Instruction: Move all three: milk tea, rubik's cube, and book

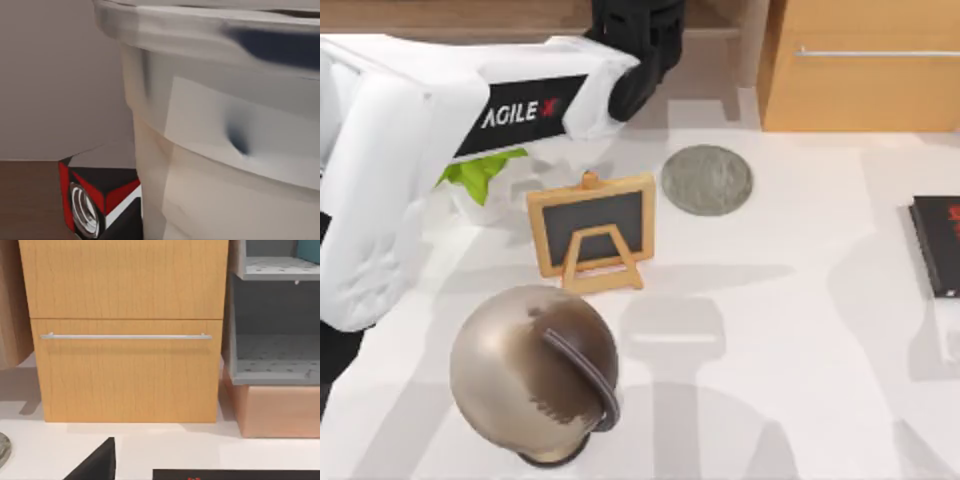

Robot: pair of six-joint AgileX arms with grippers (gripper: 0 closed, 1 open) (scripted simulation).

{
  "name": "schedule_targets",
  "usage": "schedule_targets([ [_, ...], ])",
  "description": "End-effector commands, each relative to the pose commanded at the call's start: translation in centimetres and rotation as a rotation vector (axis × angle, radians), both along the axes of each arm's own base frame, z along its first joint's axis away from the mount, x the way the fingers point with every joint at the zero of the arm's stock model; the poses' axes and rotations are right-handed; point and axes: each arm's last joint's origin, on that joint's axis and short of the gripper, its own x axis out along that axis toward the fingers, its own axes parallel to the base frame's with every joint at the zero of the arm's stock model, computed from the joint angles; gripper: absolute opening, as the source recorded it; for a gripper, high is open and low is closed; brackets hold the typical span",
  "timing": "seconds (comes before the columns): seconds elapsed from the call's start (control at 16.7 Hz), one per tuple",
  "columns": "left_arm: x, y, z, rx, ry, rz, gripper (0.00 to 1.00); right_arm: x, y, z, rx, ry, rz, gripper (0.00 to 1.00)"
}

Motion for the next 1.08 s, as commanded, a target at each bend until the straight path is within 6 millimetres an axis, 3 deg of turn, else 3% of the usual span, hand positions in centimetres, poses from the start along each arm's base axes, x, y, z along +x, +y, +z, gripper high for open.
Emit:
schedule_targets([
  [0.12, 0.0, 0.0, 0.0, 0.0, 0.0, 0.0, 0.0, 0.0, 0.0, 0.0, 0.0, 0.0, 0.0, 1.0],
  [0.66, -0.1, 0.0, 0.1, -0.001, -0.002, 0.0, 0.0, 0.0, 0.0, 0.0, 0.0, 0.0, 0.0, 1.0],
  [0.9, -0.3, 2.5, 1.1, -0.064, -0.031, 0.071, 0.0, 0.0, 0.0, 0.0, 0.0, 0.0, 0.0, 1.0],
  [1.08, -2.3, 3.4, 1.9, -0.09, -0.042, 0.089, 0.0, 0.0, 0.0, 0.0, 0.0, 0.0, 0.0, 1.0],
])
